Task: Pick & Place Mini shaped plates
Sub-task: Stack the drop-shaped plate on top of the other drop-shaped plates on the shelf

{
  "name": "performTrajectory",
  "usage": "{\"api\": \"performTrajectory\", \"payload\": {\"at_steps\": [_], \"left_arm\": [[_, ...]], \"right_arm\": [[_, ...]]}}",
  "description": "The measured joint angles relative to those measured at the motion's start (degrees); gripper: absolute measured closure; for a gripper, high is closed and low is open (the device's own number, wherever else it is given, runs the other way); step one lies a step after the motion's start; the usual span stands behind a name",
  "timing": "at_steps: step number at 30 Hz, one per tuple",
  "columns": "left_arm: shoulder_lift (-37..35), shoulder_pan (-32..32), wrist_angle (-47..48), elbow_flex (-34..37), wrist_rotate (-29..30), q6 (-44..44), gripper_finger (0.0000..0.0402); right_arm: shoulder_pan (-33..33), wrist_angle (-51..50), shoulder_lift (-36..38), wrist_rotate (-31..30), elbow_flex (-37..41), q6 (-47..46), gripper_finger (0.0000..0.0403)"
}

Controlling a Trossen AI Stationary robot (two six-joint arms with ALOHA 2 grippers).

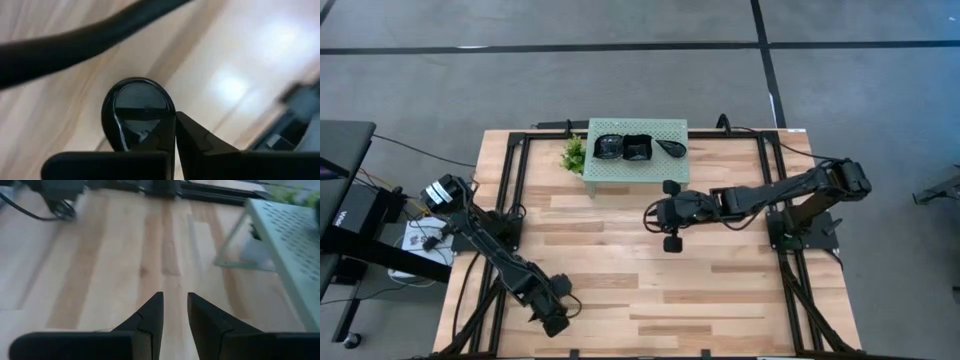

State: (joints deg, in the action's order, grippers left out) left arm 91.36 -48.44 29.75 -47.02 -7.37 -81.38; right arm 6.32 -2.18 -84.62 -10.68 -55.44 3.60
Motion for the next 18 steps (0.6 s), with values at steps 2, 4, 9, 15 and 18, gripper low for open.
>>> {"api": "performTrajectory", "payload": {"at_steps": [2, 4, 9, 15, 18], "left_arm": [[-0.14, 1.00, -0.21, -1.34, 2.75, 5.45, 0.0394], [-0.14, 2.40, -0.25, -2.91, 4.66, 11.59, 0.0395], [-0.14, 6.82, -0.70, -6.44, 6.48, 30.44, 0.0396], [-0.17, 14.34, -0.67, -7.13, 6.58, 45.15, 0.0397], [-0.17, 17.31, -0.44, -7.91, 6.49, 53.83, 0.0397]], "right_arm": [[-0.12, 0.96, -0.02, 3.04, 0.00, -0.02, 0.0321], [-0.02, 1.86, -0.02, 5.86, 0.00, -0.02, 0.0321], [0.09, 1.88, -0.02, 11.88, 0.00, -0.15, 0.0321], [2.21, 1.80, -0.02, 13.65, 0.00, -0.70, 0.0321], [3.98, 0.26, -0.01, 13.66, -0.03, -0.68, 0.0321]]}}
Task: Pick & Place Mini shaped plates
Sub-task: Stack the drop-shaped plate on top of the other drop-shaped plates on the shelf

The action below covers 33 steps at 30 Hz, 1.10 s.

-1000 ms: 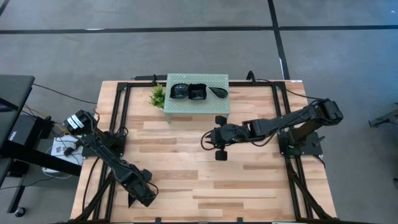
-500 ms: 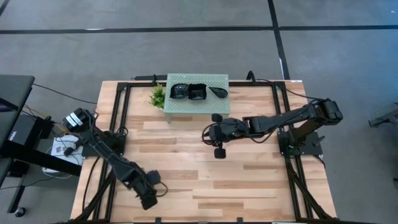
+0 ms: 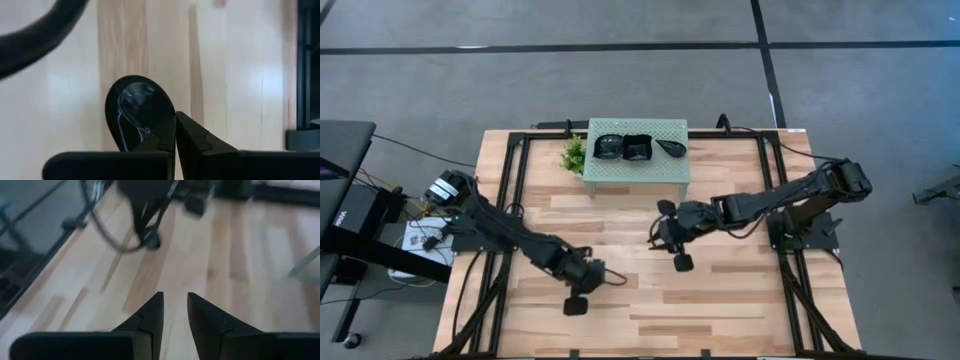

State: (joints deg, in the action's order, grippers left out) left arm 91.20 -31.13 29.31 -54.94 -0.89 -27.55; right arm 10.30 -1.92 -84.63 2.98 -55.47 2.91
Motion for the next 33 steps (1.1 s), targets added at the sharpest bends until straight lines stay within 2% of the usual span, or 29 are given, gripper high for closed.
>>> {"api": "performTrajectory", "payload": {"at_steps": [4, 7, 10, 14, 19, 22, 24, 26, 30, 33], "left_arm": [[0.00, 3.66, 1.18, -4.14, -0.11, 9.77, 0.0397], [-0.02, 6.31, 5.89, -9.12, 1.74, 18.25, 0.0397], [-0.02, 9.20, 11.08, -14.84, 6.87, 27.06, 0.0395], [-0.04, 13.87, 12.71, -21.38, 13.98, 40.09, 0.0391], [0.09, 21.42, 11.10, -28.43, 14.96, 52.29, 0.0395], [0.65, 25.59, 4.53, -30.30, 17.33, 61.98, 0.0394], [1.02, 27.87, -1.35, -30.28, 16.63, 71.19, 0.0394], [1.98, 30.39, -7.79, -30.30, 13.21, 76.88, 0.0394], [5.14, 36.35, -12.25, -30.30, 5.73, 80.84, 0.0395], [8.77, 40.14, -14.90, -30.23, 4.68, 85.83, 0.0394]], "right_arm": [[3.04, -8.71, 3.40, -1.83, -0.03, -1.93, 0.0321], [5.77, -16.27, 8.00, -8.40, -0.06, -7.13, 0.0321], [8.80, -19.22, 12.67, -14.15, 1.48, -10.33, 0.0321], [11.84, -11.82, 19.37, -14.67, 11.15, -11.27, 0.0321], [9.29, 0.41, 27.51, -15.12, 26.48, -18.09, 0.0321], [6.97, 8.38, 31.24, -15.59, 33.18, -19.53, 0.0321], [5.48, 10.40, 33.09, -15.52, 35.43, -19.60, 0.0321], [4.30, 10.59, 34.62, -15.09, 36.45, -20.67, 0.0321], [3.80, 10.70, 35.98, -15.10, 37.00, -21.45, 0.0321], [3.98, 11.00, 35.99, -15.07, 36.99, -21.35, 0.0321]]}}
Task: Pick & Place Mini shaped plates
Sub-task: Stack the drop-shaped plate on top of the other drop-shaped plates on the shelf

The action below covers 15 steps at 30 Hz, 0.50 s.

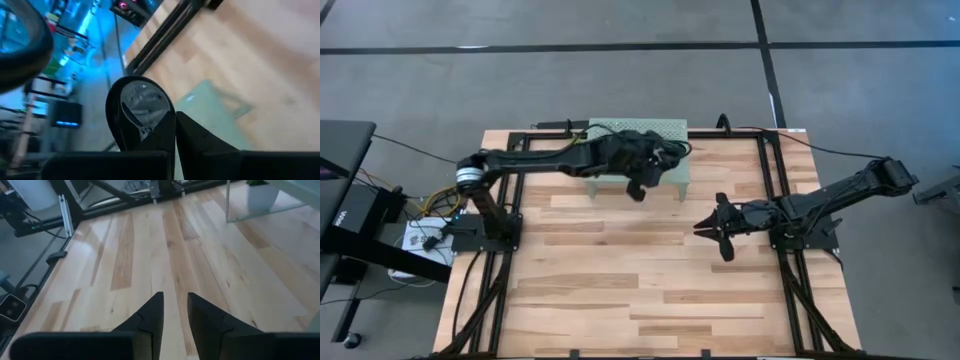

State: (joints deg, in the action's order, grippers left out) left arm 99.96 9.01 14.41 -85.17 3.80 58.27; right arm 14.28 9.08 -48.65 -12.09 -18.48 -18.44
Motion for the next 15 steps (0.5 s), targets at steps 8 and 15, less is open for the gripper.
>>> {"api": "performTrajectory", "payload": {"at_steps": [8, 15], "left_arm": [[5.87, 4.66, -8.19, 0.00, -0.38, 17.47, 0.0394], [7.79, 6.53, -7.98, 0.00, -0.60, 17.00, 0.0394]], "right_arm": [[0.03, -0.05, -0.04, 0.01, 0.00, 0.98, 0.0321], [0.03, -0.04, -0.04, 0.03, 0.00, 0.99, 0.0321]]}}
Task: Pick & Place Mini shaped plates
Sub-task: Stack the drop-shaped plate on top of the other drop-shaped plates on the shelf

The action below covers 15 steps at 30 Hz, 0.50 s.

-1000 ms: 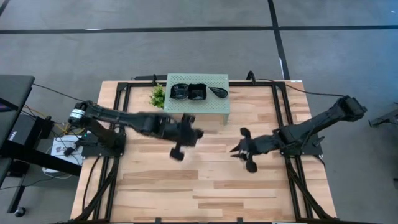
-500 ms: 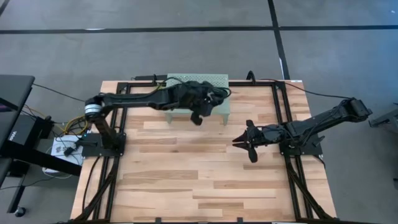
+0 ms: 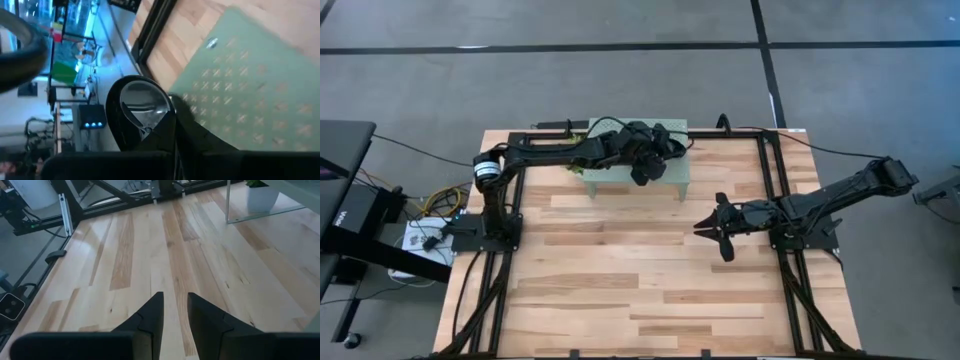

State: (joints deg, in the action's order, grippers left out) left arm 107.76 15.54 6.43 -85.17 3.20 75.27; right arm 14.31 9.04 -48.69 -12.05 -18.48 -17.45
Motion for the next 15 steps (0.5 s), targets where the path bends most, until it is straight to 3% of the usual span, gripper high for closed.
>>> {"api": "performTrajectory", "payload": {"at_steps": [15], "left_arm": [[0.09, 2.81, -2.70, 0.59, -3.86, -10.22, 0.0391]], "right_arm": [[-0.20, 0.04, 0.00, 0.00, 0.00, 0.00, 0.0321]]}}
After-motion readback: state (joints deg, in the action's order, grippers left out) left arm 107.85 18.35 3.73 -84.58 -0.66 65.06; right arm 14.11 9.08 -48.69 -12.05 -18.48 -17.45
